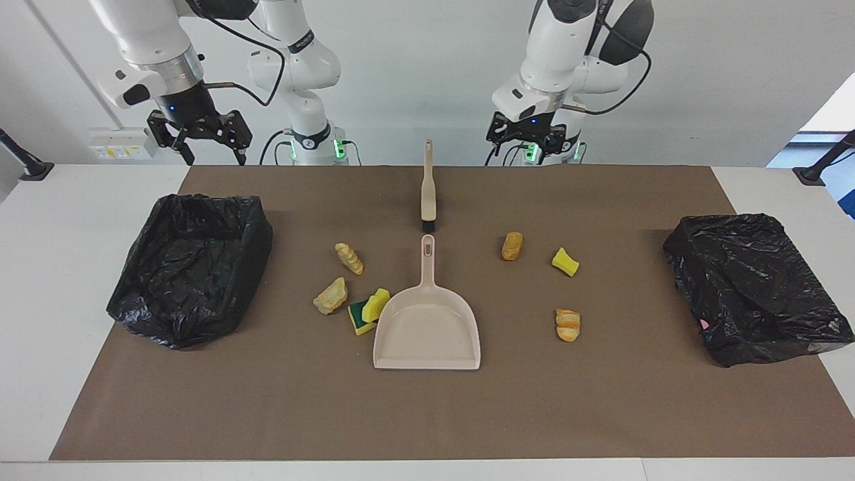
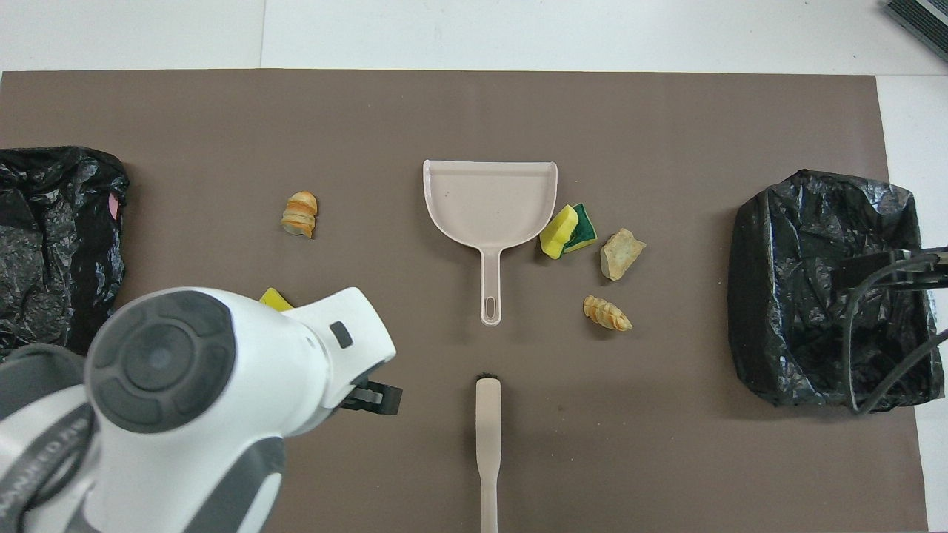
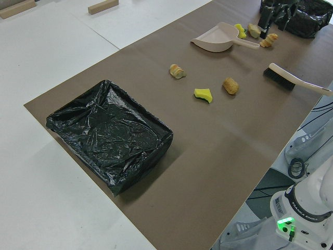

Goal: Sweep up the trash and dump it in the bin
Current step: 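Grasp the brush handle with the left gripper while the right gripper grasps the dustpan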

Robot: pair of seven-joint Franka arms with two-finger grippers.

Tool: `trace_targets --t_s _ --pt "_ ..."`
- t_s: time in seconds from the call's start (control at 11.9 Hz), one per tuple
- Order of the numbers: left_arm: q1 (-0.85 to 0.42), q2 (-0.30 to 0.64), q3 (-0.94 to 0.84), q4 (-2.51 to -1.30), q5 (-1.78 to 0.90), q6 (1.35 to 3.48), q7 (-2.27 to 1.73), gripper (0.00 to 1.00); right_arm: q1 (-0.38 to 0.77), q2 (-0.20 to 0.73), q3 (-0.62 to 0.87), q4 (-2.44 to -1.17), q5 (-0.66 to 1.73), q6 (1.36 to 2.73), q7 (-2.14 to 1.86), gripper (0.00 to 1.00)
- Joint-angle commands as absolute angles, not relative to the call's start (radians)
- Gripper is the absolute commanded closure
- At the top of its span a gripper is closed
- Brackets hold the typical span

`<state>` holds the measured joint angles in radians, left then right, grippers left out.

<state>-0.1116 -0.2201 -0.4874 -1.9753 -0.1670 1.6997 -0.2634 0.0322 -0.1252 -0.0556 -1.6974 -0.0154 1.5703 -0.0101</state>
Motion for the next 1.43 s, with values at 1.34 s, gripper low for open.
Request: trace_targets --t_s 1.34 --pt "-0.104 -0.137 -1.023 -2.344 -0.249 2.206 -0.730 0.00 0.158 0.449 0.105 -1.325 0.024 1.717 0.393 0.00"
